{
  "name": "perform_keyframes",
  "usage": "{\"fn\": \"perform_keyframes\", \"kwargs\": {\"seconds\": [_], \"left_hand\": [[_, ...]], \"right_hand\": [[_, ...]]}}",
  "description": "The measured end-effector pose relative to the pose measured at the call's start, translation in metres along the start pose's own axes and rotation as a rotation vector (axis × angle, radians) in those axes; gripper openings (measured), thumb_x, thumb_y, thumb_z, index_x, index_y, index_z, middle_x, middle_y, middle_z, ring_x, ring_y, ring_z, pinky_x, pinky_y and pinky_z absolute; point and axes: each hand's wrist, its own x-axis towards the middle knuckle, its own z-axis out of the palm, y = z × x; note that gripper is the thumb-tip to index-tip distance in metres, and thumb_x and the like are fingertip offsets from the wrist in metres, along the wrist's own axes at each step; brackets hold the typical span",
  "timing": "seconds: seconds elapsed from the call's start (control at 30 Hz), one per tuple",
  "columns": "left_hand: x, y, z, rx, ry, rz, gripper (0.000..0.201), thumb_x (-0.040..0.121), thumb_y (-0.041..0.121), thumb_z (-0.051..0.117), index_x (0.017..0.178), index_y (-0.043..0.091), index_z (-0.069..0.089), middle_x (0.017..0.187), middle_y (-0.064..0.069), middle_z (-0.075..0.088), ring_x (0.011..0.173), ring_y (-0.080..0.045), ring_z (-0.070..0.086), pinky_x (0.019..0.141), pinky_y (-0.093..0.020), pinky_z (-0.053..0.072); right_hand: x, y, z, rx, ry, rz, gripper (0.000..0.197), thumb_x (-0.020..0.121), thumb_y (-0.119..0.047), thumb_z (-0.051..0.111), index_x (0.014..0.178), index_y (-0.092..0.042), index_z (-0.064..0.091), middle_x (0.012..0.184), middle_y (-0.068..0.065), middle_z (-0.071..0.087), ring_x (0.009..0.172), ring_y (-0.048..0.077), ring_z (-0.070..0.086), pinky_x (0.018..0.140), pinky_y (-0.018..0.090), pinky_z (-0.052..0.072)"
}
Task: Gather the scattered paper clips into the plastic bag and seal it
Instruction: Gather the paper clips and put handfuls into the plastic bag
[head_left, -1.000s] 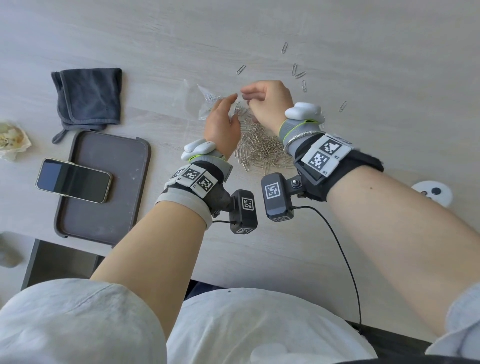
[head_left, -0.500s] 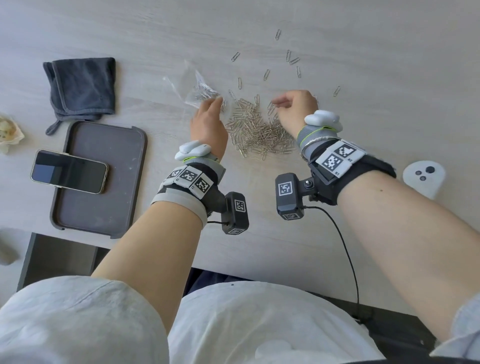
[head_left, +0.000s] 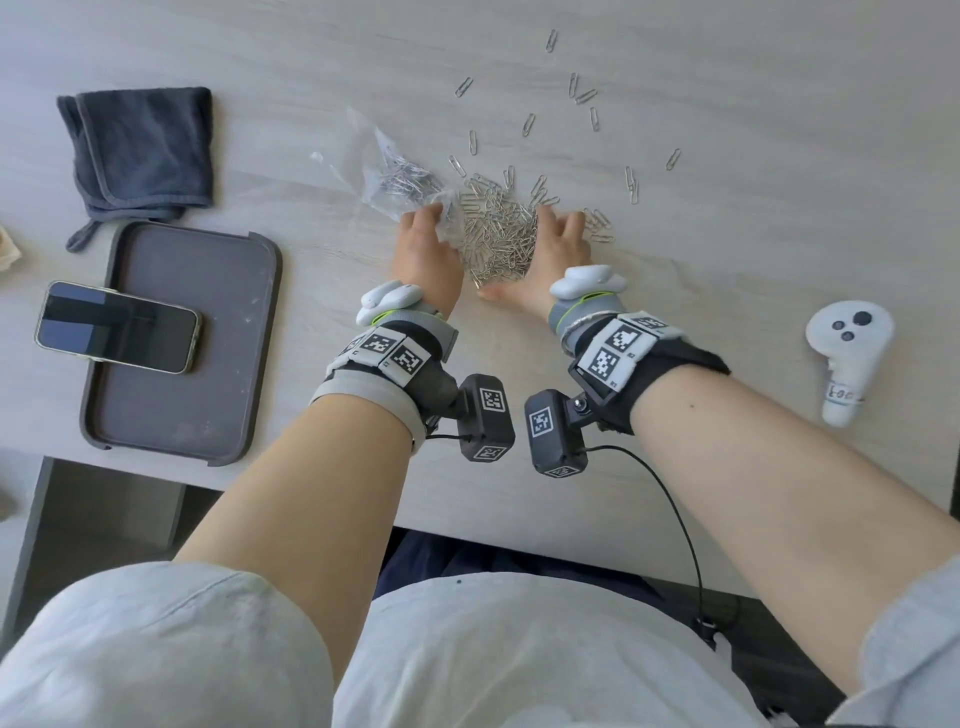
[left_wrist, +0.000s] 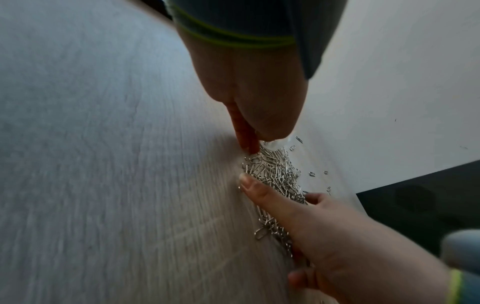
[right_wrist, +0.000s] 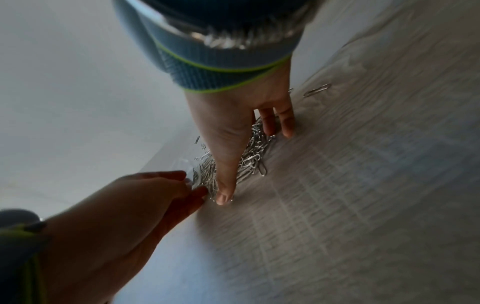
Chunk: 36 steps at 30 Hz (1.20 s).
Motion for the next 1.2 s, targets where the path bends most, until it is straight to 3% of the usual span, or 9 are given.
{"fn": "perform_keyframes", "kwargs": {"seconds": [0.13,0.37,0.47,0.7,0.87,1.0,1.1,1.2], "left_hand": [[0.0,0.001,0.005,-0.06,-0.045,0.006,0.039,0.084,-0.002,0.043,0.121,0.006,0.049,0.128,-0.012,0.049,0.095,-0.03,0.063,0.089,-0.043,0.051],[0.001,0.002,0.001,-0.087,-0.018,0.066,0.042,0.082,-0.005,0.044,0.121,0.009,0.052,0.125,-0.009,0.054,0.083,-0.026,0.062,0.083,-0.031,0.051],[-0.002,0.001,-0.001,-0.081,-0.013,0.091,0.043,0.081,-0.003,0.044,0.12,0.012,0.054,0.123,-0.009,0.055,0.075,-0.023,0.059,0.078,-0.035,0.053],[-0.001,0.009,-0.001,-0.059,-0.03,0.111,0.043,0.082,0.0,0.046,0.123,0.011,0.052,0.128,-0.01,0.052,0.087,-0.027,0.062,0.085,-0.035,0.052],[0.001,0.011,0.002,-0.051,-0.027,0.133,0.045,0.081,-0.001,0.047,0.125,0.01,0.05,0.131,-0.008,0.05,0.099,-0.03,0.061,0.087,-0.032,0.05],[0.004,0.016,0.005,-0.018,-0.026,0.109,0.046,0.083,0.0,0.047,0.129,0.008,0.046,0.133,-0.009,0.05,0.106,-0.032,0.059,0.092,-0.036,0.049],[0.006,0.017,0.005,-0.007,-0.032,0.102,0.048,0.082,-0.001,0.047,0.13,0.007,0.044,0.134,-0.01,0.05,0.109,-0.032,0.057,0.096,-0.036,0.046],[0.006,0.018,0.006,-0.008,-0.027,0.136,0.049,0.082,-0.001,0.047,0.13,0.008,0.046,0.136,-0.009,0.047,0.105,-0.033,0.059,0.092,-0.033,0.048]], "right_hand": [[0.006,-0.009,0.0,-0.099,-0.006,-0.051,0.105,0.05,-0.056,0.082,0.134,-0.017,0.032,0.129,0.013,0.035,0.109,0.034,0.048,0.09,0.045,0.047],[0.019,-0.011,-0.008,-0.013,-0.053,-0.12,0.057,0.073,-0.038,0.076,0.119,-0.019,0.049,0.124,0.012,0.042,0.101,0.034,0.058,0.089,0.04,0.05],[0.024,-0.012,-0.01,0.011,-0.059,-0.121,0.049,0.076,-0.031,0.074,0.119,-0.019,0.053,0.125,0.011,0.046,0.102,0.03,0.059,0.088,0.034,0.047],[0.026,-0.01,-0.019,0.077,-0.044,-0.112,0.037,0.075,-0.01,0.067,0.111,-0.017,0.061,0.122,0.012,0.052,0.105,0.026,0.055,0.087,0.03,0.044],[0.026,-0.006,-0.026,0.128,-0.021,-0.102,0.033,0.073,-0.011,0.065,0.105,-0.019,0.066,0.113,0.009,0.064,0.105,0.022,0.059,0.081,0.021,0.041],[0.025,-0.002,-0.035,0.149,-0.007,-0.094,0.032,0.076,-0.013,0.065,0.108,-0.02,0.068,0.108,0.003,0.07,0.099,0.017,0.063,0.072,0.012,0.035],[0.025,-0.007,-0.038,0.19,0.007,-0.109,0.031,0.075,-0.013,0.066,0.105,-0.019,0.07,0.105,0.004,0.072,0.097,0.016,0.065,0.073,0.012,0.037],[0.025,-0.016,-0.043,0.231,0.025,-0.114,0.031,0.072,-0.015,0.067,0.103,-0.019,0.071,0.103,0.005,0.073,0.096,0.016,0.066,0.076,0.013,0.041]]}}
